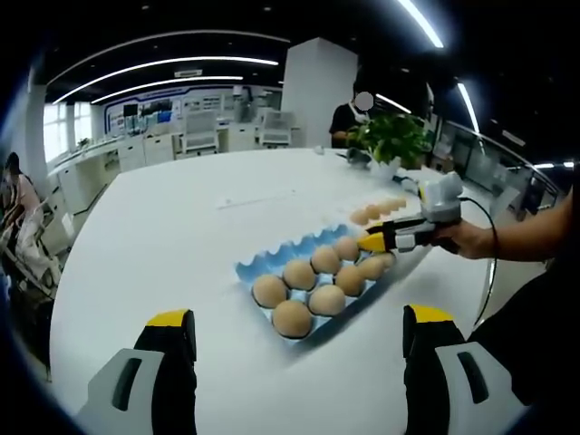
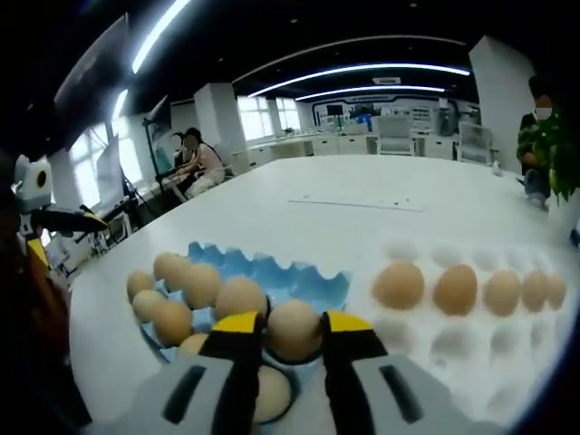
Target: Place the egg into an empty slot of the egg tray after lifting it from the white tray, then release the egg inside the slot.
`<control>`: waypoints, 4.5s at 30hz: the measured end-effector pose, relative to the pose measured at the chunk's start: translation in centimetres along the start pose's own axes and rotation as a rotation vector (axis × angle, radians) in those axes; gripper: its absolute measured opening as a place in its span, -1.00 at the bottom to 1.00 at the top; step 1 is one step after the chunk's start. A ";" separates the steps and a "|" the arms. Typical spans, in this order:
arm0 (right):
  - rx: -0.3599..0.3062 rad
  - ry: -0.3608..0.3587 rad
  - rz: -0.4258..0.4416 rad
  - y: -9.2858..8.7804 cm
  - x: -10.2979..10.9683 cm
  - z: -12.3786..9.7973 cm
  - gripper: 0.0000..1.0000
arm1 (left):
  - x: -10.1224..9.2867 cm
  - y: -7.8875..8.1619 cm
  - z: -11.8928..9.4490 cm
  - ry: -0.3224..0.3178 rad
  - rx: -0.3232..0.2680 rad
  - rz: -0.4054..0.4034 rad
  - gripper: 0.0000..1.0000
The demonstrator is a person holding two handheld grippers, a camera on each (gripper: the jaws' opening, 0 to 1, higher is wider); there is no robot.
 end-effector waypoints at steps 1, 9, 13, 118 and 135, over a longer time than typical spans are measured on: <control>-0.006 0.002 0.024 0.0 0.1 -0.2 -0.46 | 0.0 0.0 0.0 0.000 -0.002 -0.001 0.91; -0.134 -0.049 0.110 1.2 -1.3 -1.6 -0.47 | 0.3 0.0 -0.3 0.011 -0.017 -0.018 0.90; -0.167 -0.144 0.096 2.0 -3.0 -2.0 -0.47 | 0.2 -0.1 -0.2 0.007 -0.011 -0.017 0.90; -0.008 0.235 -0.081 5.6 10.8 12.3 -0.49 | 1.5 -0.8 -0.6 0.027 -0.023 -0.053 0.90; 0.069 0.275 -0.113 4.7 11.7 14.0 -0.49 | 1.6 -1.2 -0.6 0.029 -0.022 -0.065 0.90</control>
Point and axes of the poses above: the point that each gripper's makers call its tool centre point, and the gripper's own axes: z roughly forward along the fingers, x roughly to its left, y roughly out of its top, the point moved 10 cm from there along -z, roughly backward along the fingers, and after that the axes turned 1 degree about -x, right-handed, at the moved point
